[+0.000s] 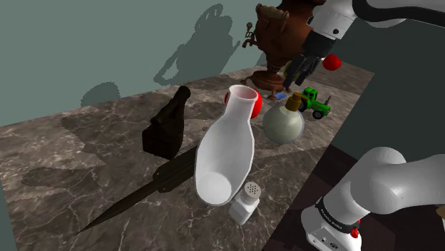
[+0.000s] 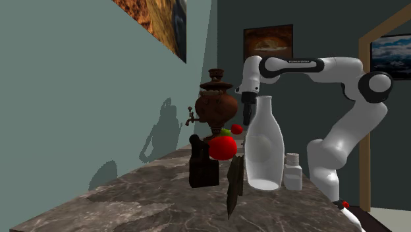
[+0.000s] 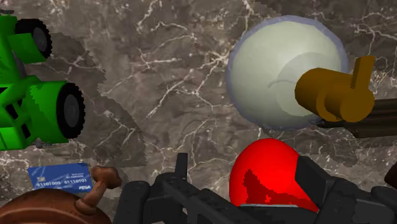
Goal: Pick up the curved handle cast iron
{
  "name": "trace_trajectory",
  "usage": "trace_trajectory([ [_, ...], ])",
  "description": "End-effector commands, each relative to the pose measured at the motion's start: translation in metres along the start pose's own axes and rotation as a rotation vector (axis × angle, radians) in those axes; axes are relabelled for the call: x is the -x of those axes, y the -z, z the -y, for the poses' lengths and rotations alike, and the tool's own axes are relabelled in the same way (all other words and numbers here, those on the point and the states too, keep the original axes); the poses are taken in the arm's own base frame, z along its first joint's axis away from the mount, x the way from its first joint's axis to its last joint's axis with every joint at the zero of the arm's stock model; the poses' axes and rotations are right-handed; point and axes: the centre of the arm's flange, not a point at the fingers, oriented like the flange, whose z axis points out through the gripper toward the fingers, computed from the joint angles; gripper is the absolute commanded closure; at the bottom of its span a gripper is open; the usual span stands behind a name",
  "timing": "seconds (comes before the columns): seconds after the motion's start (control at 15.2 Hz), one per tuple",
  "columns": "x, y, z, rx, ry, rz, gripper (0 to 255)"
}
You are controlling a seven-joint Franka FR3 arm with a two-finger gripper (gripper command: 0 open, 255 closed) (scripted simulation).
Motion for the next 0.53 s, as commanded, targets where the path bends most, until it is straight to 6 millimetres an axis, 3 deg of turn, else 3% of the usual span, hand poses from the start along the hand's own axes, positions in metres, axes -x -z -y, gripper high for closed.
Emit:
trace_trajectory([
  [0.0,0.000,0.000,0.000,0.000,0.000,0.000,0],
  [0.46,-0.009,-0.007,0.100,0.054,-0.148,0.004,0],
])
